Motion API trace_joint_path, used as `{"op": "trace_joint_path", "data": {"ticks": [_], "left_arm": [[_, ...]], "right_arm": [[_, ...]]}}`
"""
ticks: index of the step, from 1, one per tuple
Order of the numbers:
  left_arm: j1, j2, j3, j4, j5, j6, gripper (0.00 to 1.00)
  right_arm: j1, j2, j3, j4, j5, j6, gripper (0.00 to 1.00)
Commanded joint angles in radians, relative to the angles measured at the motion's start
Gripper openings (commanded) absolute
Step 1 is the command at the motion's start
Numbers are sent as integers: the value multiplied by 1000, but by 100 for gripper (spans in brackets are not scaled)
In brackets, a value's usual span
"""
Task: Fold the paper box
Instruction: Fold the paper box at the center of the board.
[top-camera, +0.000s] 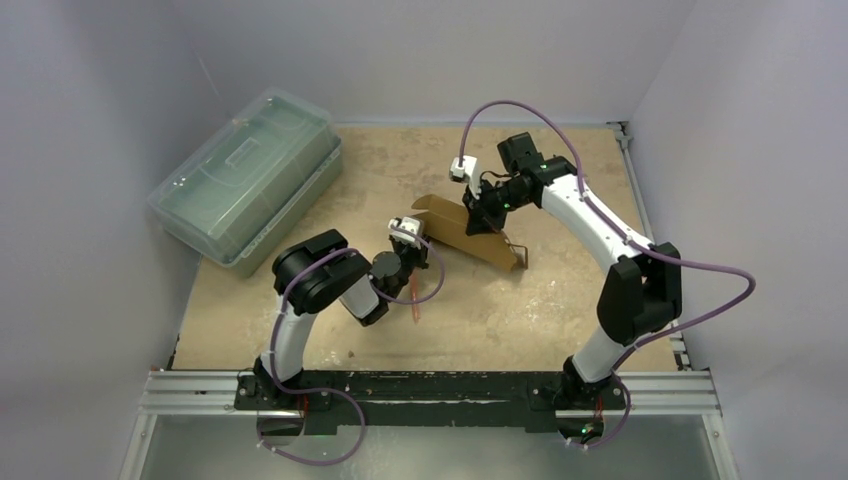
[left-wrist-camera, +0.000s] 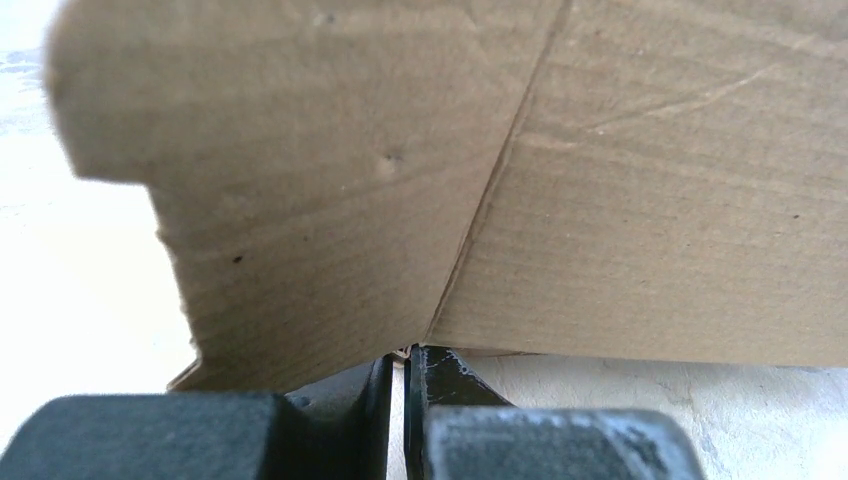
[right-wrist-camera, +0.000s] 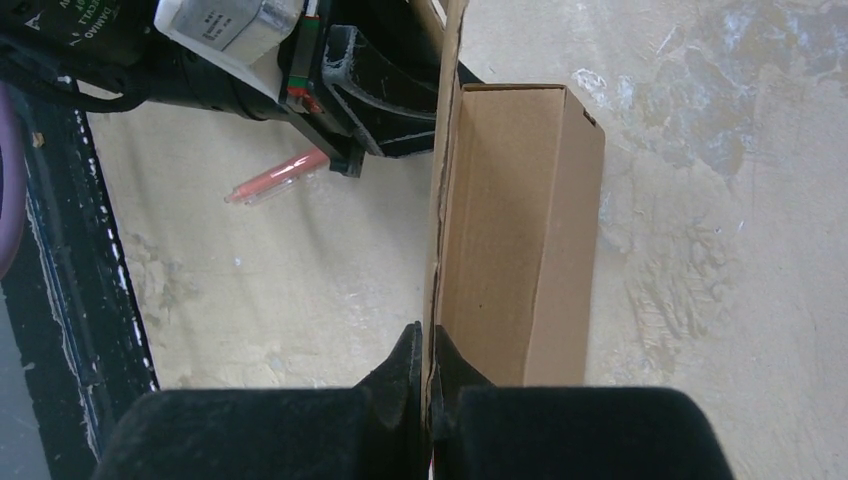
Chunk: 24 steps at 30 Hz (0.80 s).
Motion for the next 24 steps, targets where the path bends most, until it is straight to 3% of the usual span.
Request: {"op": "trace_joint_path", "data": {"ticks": [1,4,12,24], "left_arm": [[3,-18,-2,283,-30,-37,0],[2,-51,-27,259,-40,-82,0],[3,-292,-41,-168,28,-198,0],[6,-498,24,-772,160,-294,0]], "right_arm": [[-13,15,62,-39,-59,2,0],[-14,18,81,-61,-58,-7,0],[-13,-16,122,-73,-23,-30,37],[-27,-92,125,-35,-51,-22,69]]}}
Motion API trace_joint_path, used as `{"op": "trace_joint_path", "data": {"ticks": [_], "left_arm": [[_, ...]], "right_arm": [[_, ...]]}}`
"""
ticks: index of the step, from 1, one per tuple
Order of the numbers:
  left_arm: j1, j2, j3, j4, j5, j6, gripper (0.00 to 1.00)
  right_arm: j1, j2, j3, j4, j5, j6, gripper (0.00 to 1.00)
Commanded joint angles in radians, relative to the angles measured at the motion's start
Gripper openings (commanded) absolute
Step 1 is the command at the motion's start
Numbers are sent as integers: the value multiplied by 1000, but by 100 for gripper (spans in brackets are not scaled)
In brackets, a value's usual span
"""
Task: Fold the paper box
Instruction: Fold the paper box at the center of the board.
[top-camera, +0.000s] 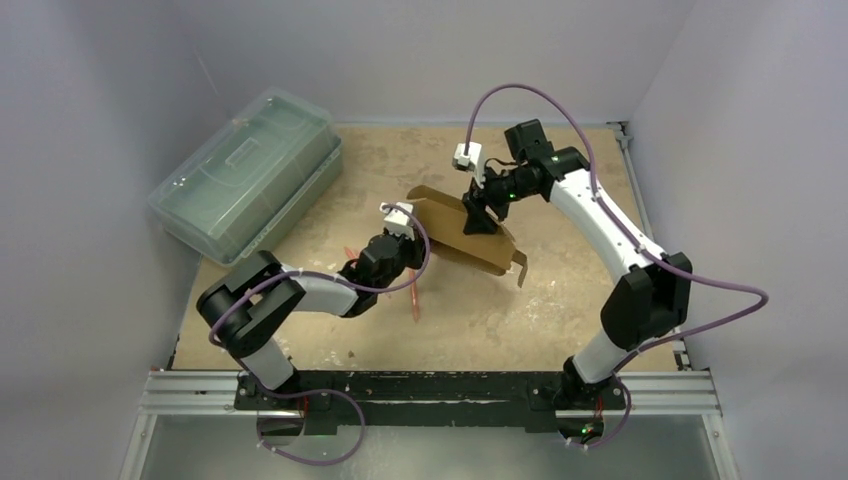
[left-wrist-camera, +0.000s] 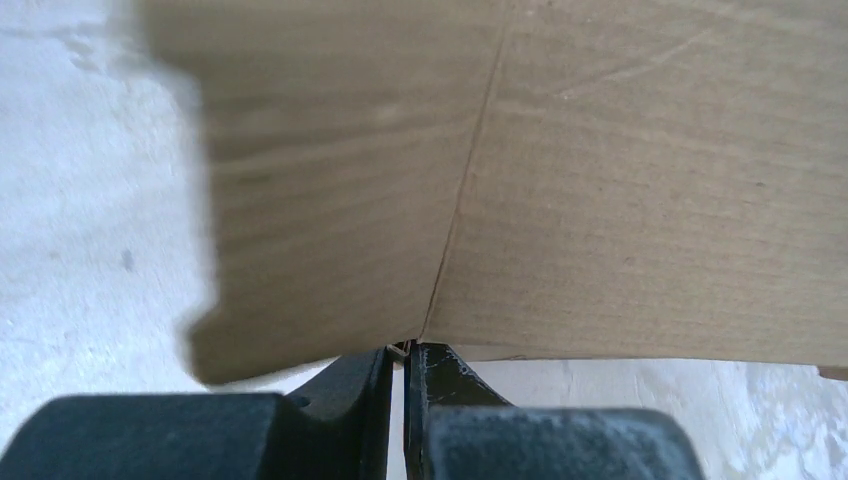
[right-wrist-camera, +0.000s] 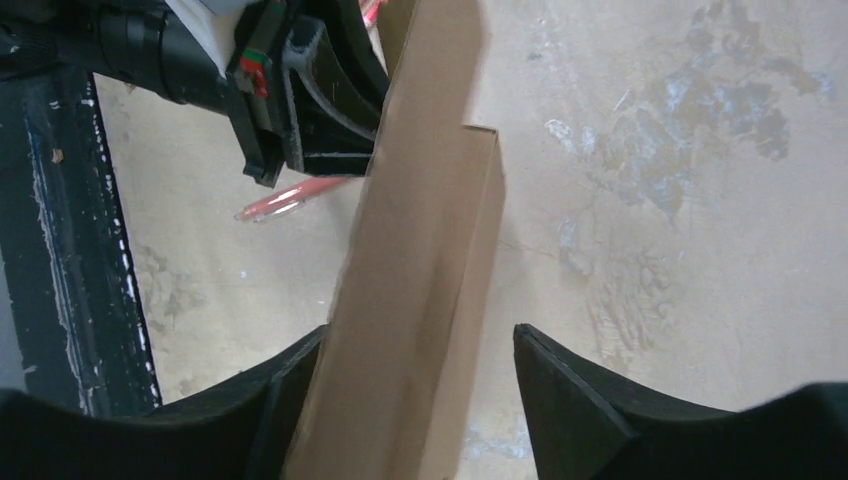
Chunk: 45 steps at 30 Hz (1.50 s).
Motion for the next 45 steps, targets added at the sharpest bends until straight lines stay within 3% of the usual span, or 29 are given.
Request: {"op": "trace_joint_path", "data": {"ticks": [1,6,13,20,27,34,38,45], "left_arm": [[3,-76,62,-211,77,-73,0],[7,-110,117,-377,140,-85,0],[17,-110,196,-593,229,-117,0],[43,-74,302,-847,280,-198,0],[55,-33,434,-1094,275,-200,0],[63,59,530,-1228,327,-173,0],[64,75,549,-1232,325,-174,0],[65,95,577,-1249,309,-166,0]], "right_arm": [[-27,-81,22,32,-30,7,71],[-63,-94,8,52,-64,25,77],[-94,-86,-46,104,-143,45,77],[-111,-100,-155,249,-193,151,76],[-200,-148,-281,464,-243,327,84],[-238,-145,-346,549,-359,367,80],[-239,-117,-380,589,-392,409,68],[-244,-64,-411,663,-384,506,22]]}}
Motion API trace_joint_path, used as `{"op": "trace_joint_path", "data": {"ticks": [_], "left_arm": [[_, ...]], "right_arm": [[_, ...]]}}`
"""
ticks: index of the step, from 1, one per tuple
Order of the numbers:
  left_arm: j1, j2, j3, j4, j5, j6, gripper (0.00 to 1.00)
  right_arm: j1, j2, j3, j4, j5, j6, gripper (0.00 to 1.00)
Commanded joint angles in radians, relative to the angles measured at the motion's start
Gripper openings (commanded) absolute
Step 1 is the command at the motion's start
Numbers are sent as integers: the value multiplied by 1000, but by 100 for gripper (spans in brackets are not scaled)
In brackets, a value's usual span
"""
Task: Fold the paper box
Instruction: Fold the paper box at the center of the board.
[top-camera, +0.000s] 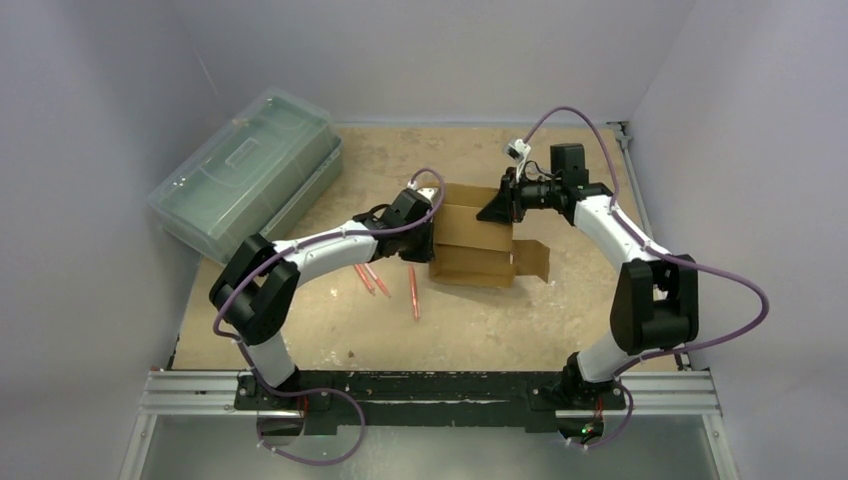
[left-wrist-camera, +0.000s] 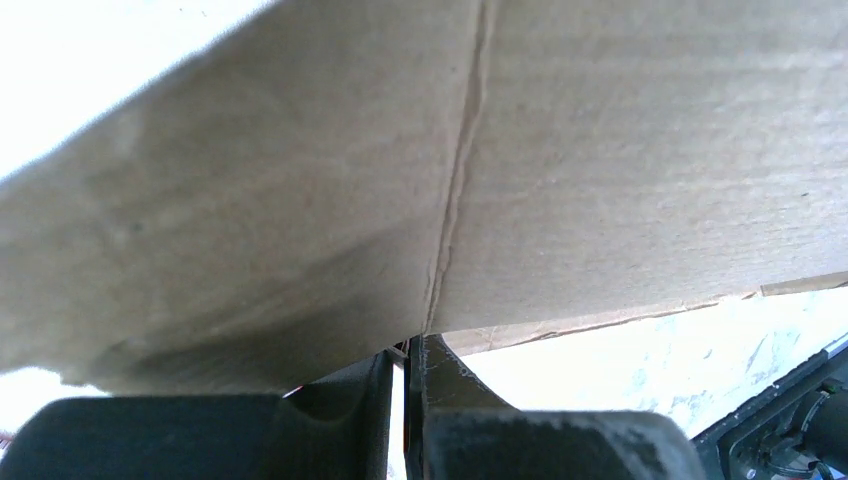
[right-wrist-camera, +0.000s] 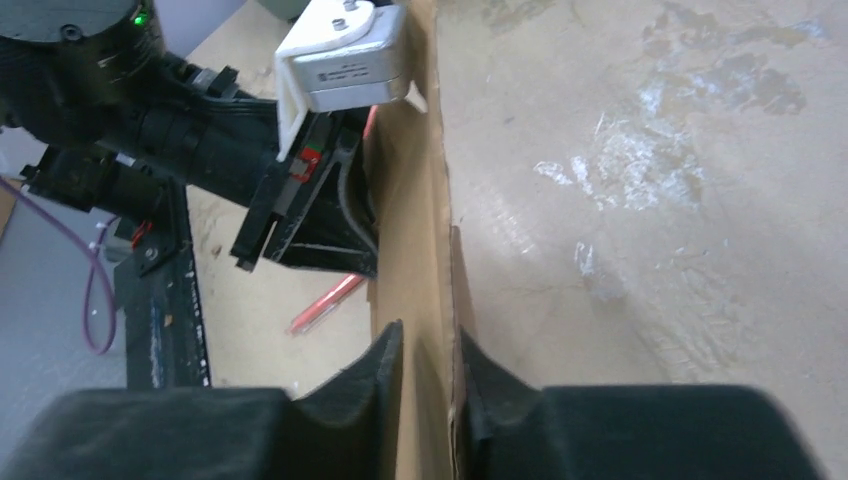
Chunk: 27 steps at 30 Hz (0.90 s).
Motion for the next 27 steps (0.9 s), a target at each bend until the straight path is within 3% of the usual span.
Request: {"op": "trace_joint_path", "data": {"ticks": [1,5,12,25,27], "left_arm": [[3,22,14,-54,-7,10,0],[4,-6,-29,-1,-23,-13,9],[7,-5,-89,80,-46,-60,25],[-3,21,-70,72,-102,-69,22],[-16,31,-52,44,-128,-61,15]], "right_arm": [[-9,13,-33,104,-23,101,16],[-22,20,-54,137,-37,141,3],[-26,25,-78,170,-45,176,0],[-32,40,-83,169,-51,176,0],[-31,42,-83,167,-46,174,0]]}}
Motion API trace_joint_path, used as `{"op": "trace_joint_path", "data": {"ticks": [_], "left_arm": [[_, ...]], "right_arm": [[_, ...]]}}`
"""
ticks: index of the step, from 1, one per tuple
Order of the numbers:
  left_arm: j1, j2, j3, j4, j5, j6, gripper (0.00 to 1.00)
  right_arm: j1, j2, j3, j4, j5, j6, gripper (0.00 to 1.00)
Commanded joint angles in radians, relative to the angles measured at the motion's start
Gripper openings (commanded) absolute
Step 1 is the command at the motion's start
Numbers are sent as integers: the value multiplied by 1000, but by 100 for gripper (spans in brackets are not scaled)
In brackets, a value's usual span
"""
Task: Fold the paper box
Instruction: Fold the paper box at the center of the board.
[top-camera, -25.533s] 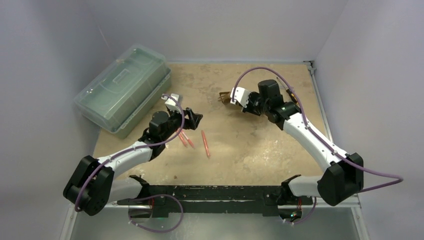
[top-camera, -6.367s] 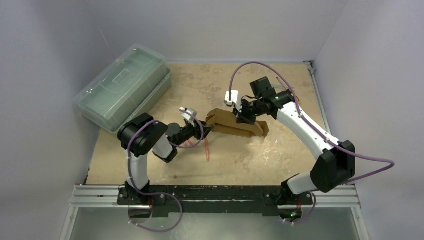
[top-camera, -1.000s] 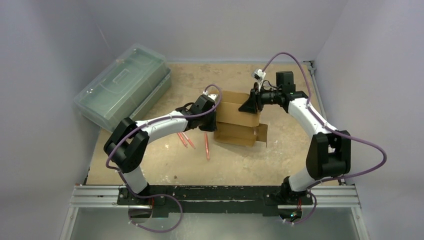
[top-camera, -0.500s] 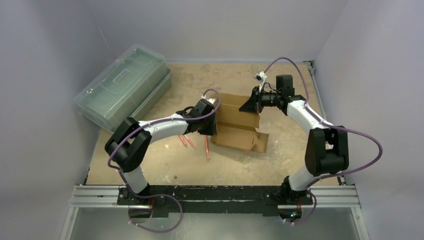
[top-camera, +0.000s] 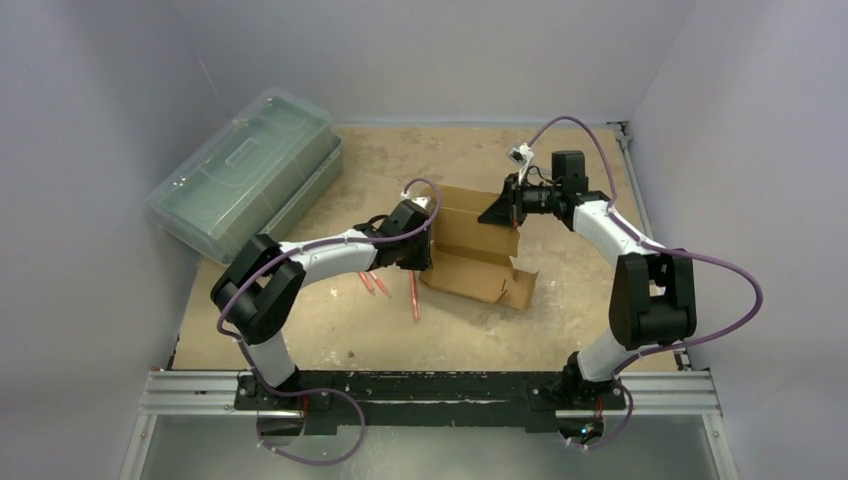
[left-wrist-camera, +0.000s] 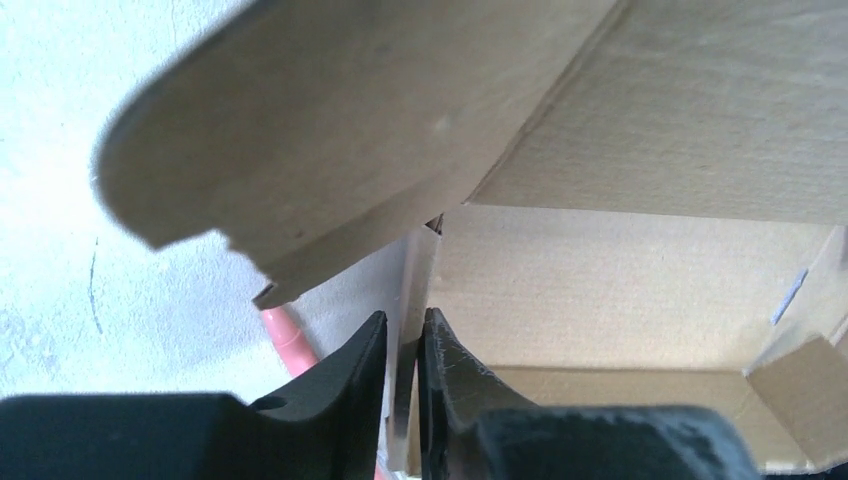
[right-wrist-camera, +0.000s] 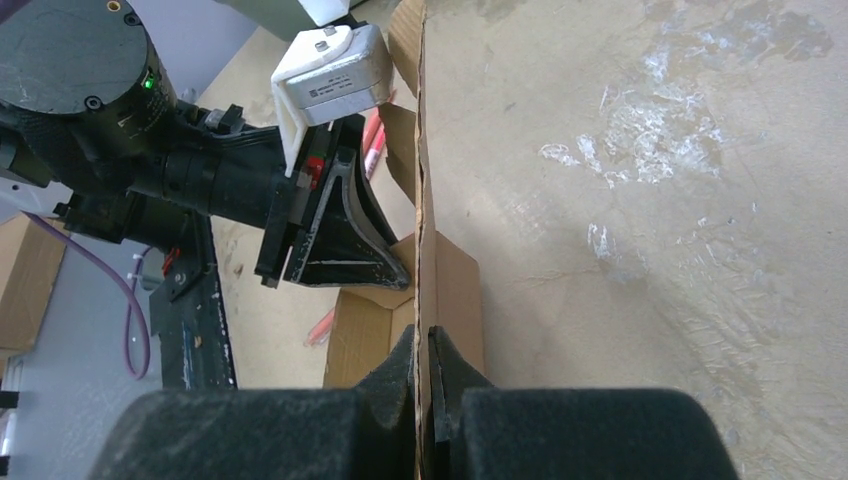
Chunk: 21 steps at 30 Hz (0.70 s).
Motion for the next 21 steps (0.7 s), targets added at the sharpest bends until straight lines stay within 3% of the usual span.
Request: {"op": "trace_joint_path", "data": {"ticks": [1,2,12,17,21], "left_arm": [[-21,31,52,-58,-98,5,4],[-30,36,66,-79,-128,2,0],[-132,75,195,-241,-371,40,0],[-134,85,187,-218,-345,40,18],[-134,94,187,-207,-334,39,24]], "right_arm": [[-5,6,-4,17,-15,7,0],[-5,6,-4,17,-15,7,0],[-4,17,-7,20,-15,7,0],[-4,19,-8,18,-17,6,0],[-5,19,-8,18,-19,6,0]]}}
